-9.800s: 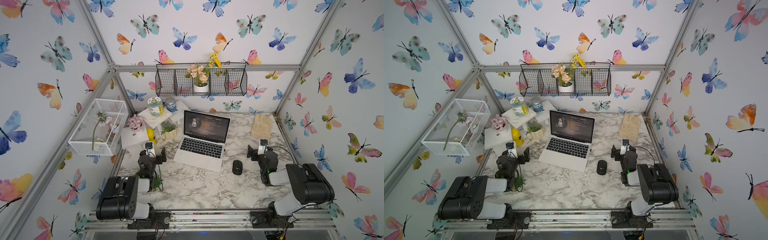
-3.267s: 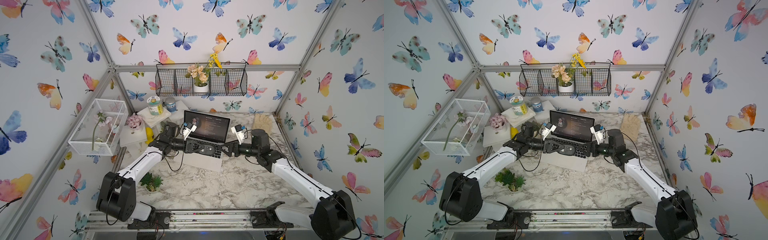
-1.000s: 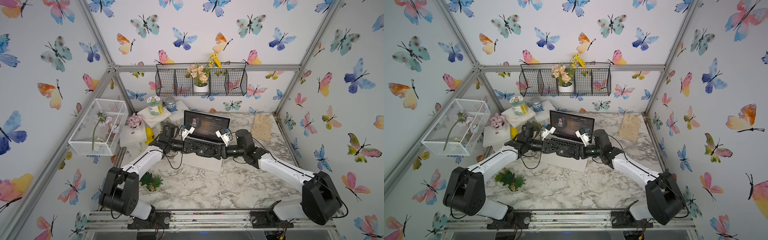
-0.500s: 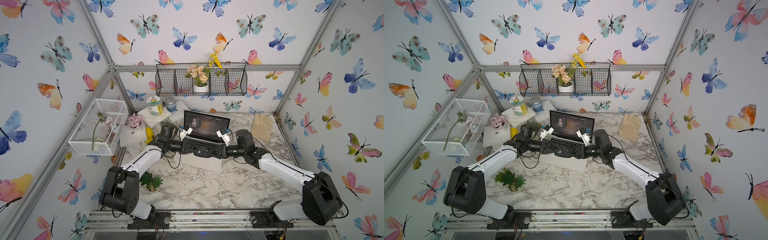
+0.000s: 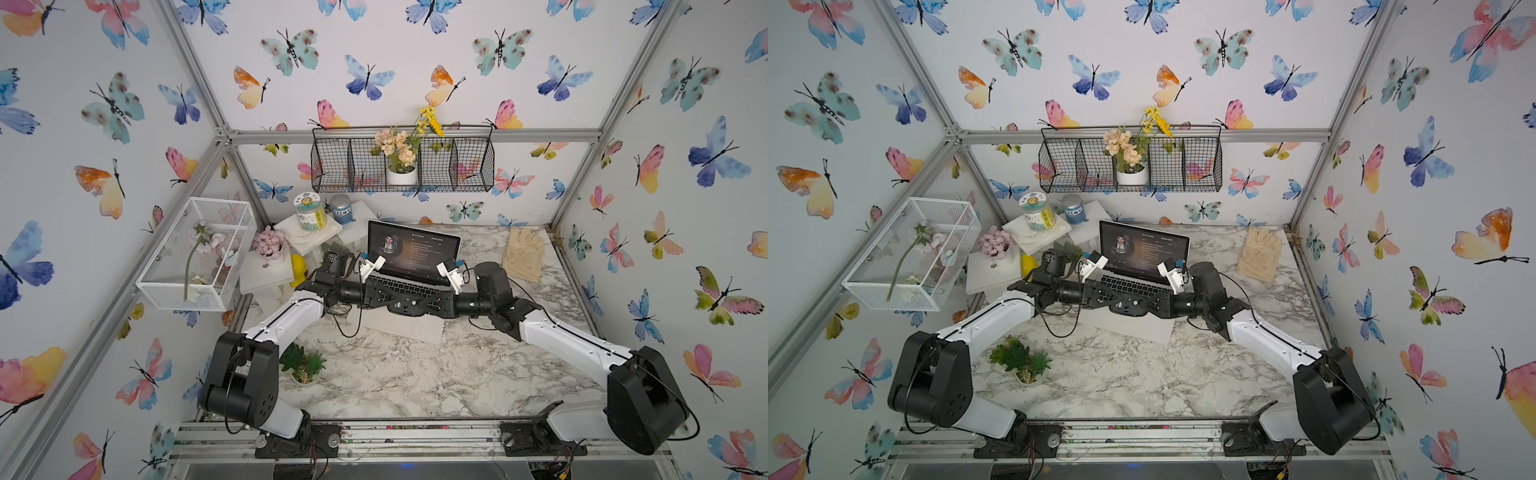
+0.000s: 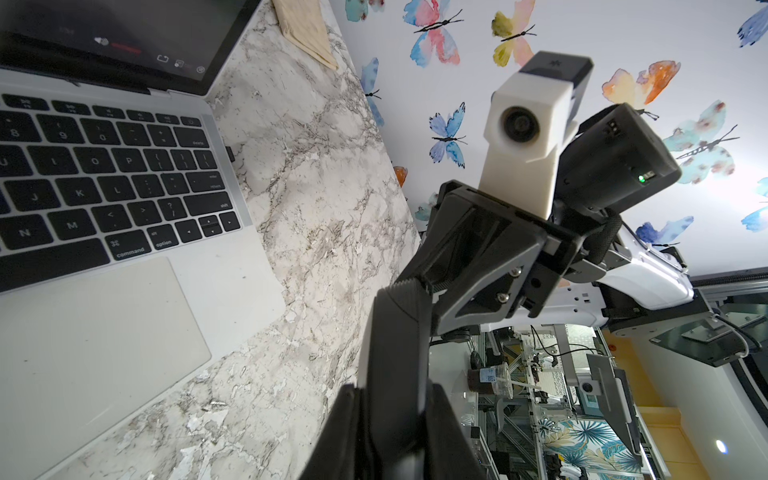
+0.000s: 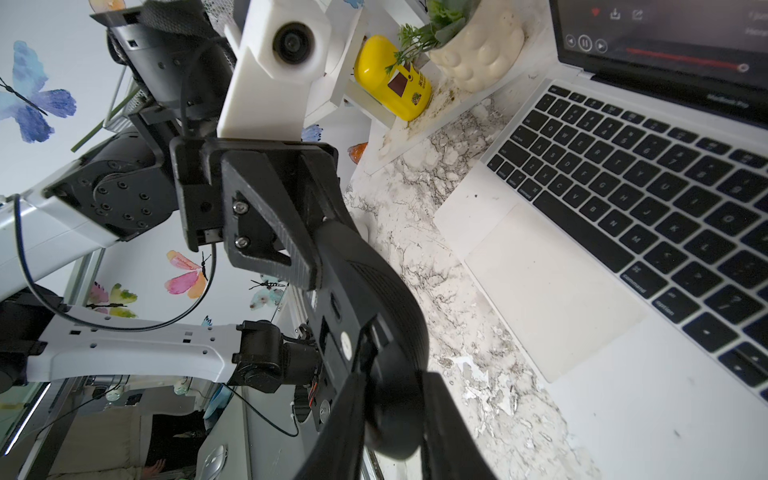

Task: Remove the wireless mouse receiver from the laptop
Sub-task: Place the mouse at the center of the board, then place the lid at the center of the board.

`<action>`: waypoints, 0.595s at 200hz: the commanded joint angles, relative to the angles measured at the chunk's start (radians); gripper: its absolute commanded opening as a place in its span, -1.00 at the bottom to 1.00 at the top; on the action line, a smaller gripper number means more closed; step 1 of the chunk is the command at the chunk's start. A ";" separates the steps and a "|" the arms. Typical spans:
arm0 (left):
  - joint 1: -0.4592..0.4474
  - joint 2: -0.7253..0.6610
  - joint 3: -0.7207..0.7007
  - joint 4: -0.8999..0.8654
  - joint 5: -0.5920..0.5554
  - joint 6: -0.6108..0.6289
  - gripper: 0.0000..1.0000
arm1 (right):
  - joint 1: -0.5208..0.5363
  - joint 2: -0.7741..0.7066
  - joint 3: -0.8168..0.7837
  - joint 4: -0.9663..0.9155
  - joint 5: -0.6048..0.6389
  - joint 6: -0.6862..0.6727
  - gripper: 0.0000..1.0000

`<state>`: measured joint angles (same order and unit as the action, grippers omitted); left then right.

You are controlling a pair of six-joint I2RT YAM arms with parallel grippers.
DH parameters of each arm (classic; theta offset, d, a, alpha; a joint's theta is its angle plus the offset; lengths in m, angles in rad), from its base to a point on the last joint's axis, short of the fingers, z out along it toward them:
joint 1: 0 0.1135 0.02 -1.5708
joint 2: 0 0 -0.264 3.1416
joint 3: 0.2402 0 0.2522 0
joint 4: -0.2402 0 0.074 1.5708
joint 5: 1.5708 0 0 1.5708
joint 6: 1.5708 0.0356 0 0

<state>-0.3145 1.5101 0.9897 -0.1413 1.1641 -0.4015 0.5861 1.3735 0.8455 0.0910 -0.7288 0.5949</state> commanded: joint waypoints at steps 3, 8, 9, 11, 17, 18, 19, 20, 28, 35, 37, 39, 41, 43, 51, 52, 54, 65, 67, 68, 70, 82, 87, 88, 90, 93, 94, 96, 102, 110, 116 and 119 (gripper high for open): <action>0.009 0.020 -0.013 0.006 -0.004 0.013 -1.00 | 0.014 -0.038 -0.026 0.010 -0.007 -0.015 -0.96; 0.012 0.023 -0.014 0.008 -0.005 0.012 -1.00 | 0.014 -0.042 -0.029 0.015 -0.010 -0.013 -0.96; 0.013 0.024 -0.015 0.008 -0.006 0.012 -1.00 | 0.014 -0.042 -0.030 0.017 -0.010 -0.012 -0.96; 0.016 0.025 -0.015 0.008 -0.006 0.013 -1.00 | 0.015 -0.045 -0.032 0.018 -0.010 -0.011 -0.96; 0.022 0.029 -0.019 0.009 -0.007 0.014 -1.00 | 0.014 -0.050 -0.036 0.024 -0.013 -0.006 -0.96; 0.023 0.031 -0.019 0.009 -0.007 0.014 -1.00 | 0.014 -0.051 -0.037 0.025 -0.013 -0.005 -0.96; 0.024 0.031 -0.020 0.010 -0.007 0.014 -1.00 | 0.014 -0.053 -0.038 0.025 -0.013 -0.005 -0.96; 0.024 0.032 -0.020 0.011 -0.007 0.014 -1.00 | 0.014 -0.054 -0.038 0.026 -0.013 -0.005 -0.96; 0.033 0.039 -0.023 0.010 -0.014 0.018 -1.00 | 0.014 -0.062 -0.044 0.031 -0.013 -0.003 -0.96; 0.040 0.047 -0.022 -0.005 -0.025 0.031 -1.00 | 0.014 -0.069 -0.049 0.032 -0.013 0.000 -0.96; 0.043 0.049 -0.021 -0.009 -0.029 0.035 -1.00 | 0.014 -0.072 -0.049 0.031 -0.012 -0.001 -0.96; 0.046 0.051 -0.022 -0.012 -0.032 0.039 -1.00 | 0.014 -0.074 -0.050 0.030 -0.013 -0.002 -0.96; 0.048 0.053 -0.023 -0.014 -0.035 0.042 -1.00 | 0.014 -0.076 -0.051 0.029 -0.012 -0.002 -0.96; 0.051 0.055 -0.023 -0.017 -0.038 0.044 -1.00 | 0.014 -0.078 -0.052 0.029 -0.013 -0.003 -0.96; 0.057 0.063 -0.029 -0.014 -0.046 0.046 -1.00 | 0.014 -0.087 -0.058 0.029 -0.014 -0.005 -0.96; 0.058 0.064 -0.030 -0.014 -0.047 0.046 -1.00 | 0.014 -0.088 -0.059 0.029 -0.014 -0.005 -0.96; 0.058 0.066 -0.031 -0.013 -0.048 0.046 -1.00 | 0.014 -0.090 -0.061 0.030 -0.013 -0.006 -0.96; 0.061 0.076 -0.041 -0.005 -0.056 0.046 -1.00 | 0.014 -0.105 -0.073 0.032 -0.009 -0.006 -0.96; 0.062 0.078 -0.042 -0.005 -0.058 0.046 -1.00 | 0.014 -0.107 -0.074 0.032 -0.008 -0.006 -0.96; 0.063 0.079 -0.043 -0.004 -0.060 0.046 -1.00 | 0.014 -0.109 -0.076 0.032 -0.008 -0.006 -0.96; 0.062 0.081 -0.045 -0.003 -0.061 0.046 -1.00 | 0.014 -0.110 -0.076 0.032 -0.007 -0.007 -0.96; 0.064 0.092 -0.050 0.007 -0.071 0.044 -1.00 | 0.014 -0.121 -0.087 0.032 -0.007 -0.007 -0.96; 0.064 0.096 -0.051 0.009 -0.074 0.044 -1.00 | 0.014 -0.127 -0.092 0.029 -0.006 -0.007 -0.96; 0.065 0.098 -0.051 0.009 -0.075 0.044 -1.00 | 0.014 -0.128 -0.093 0.029 -0.006 -0.007 -0.96; 0.065 0.099 -0.052 0.009 -0.076 0.044 -1.00 | 0.014 -0.129 -0.094 0.029 -0.006 -0.007 -0.96; 0.067 0.102 -0.053 0.011 -0.075 0.045 -1.00 | 0.014 -0.132 -0.096 0.028 -0.005 -0.009 -0.96; 0.067 0.102 -0.053 0.011 -0.075 0.044 -1.00 | 0.014 -0.132 -0.097 0.027 -0.005 -0.009 -0.96; 0.068 0.104 -0.053 0.012 -0.074 0.044 -1.00 | 0.014 -0.134 -0.098 0.026 -0.004 -0.010 -0.96; 0.071 0.109 -0.053 0.014 -0.072 0.044 -1.00 | 0.014 -0.139 -0.102 0.022 -0.002 -0.013 -0.96; 0.074 0.112 -0.055 0.016 -0.065 0.044 -1.00 | 0.014 -0.146 -0.106 0.015 0.000 -0.016 -0.96; 0.076 0.112 -0.055 0.017 -0.065 0.045 -1.00 | 0.014 -0.150 -0.110 0.014 0.000 -0.019 -0.96; 0.076 0.112 -0.056 0.017 -0.066 0.044 -1.00 | 0.014 -0.152 -0.111 0.013 0.001 -0.020 -0.96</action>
<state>-0.2409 1.6123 0.9386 -0.1341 1.1133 -0.3683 0.5953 1.2457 0.7574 0.1085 -0.7143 0.5995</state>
